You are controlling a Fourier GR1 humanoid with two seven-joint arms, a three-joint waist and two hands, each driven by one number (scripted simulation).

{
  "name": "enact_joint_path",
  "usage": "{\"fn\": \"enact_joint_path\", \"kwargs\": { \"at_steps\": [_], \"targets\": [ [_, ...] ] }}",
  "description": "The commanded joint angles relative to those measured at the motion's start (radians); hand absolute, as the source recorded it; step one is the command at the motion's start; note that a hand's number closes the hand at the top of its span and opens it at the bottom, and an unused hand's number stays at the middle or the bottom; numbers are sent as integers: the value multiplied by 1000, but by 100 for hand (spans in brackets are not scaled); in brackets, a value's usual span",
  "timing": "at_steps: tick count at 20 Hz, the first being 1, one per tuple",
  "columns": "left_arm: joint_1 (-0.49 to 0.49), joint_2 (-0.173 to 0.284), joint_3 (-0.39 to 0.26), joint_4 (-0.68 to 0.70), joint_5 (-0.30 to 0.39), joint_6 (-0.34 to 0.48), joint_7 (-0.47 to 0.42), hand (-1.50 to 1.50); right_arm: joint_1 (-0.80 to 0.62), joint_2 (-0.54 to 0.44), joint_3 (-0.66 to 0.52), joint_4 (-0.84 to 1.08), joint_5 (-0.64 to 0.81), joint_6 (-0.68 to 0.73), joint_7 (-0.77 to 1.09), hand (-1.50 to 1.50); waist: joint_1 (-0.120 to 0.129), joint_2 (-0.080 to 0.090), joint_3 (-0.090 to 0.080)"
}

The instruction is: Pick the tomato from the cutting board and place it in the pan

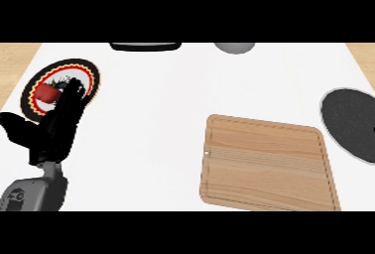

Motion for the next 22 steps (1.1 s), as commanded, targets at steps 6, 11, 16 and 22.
{"fn": "enact_joint_path", "kwargs": {
  "at_steps": [6, 11, 16, 22],
  "targets": [
    [-12, -8, -4, -20, 0, -5, 27, 0, -205, -196, -127, 611, -52, -219, -228, 150, 20, 4, 1],
    [-33, -2, 9, -6, 6, -16, 28, 0, -193, -223, -127, 885, -64, -356, -444, 150, 17, 5, 1],
    [23, 8, 8, -74, 24, -42, 43, 0, -303, -271, -94, 1209, -12, -479, -579, 150, 40, 9, 3],
    [-9, -25, -19, -11, -23, -15, 13, 0, -436, -285, -71, 1457, 46, -539, -495, 150, 38, 13, 2]
  ]
}}
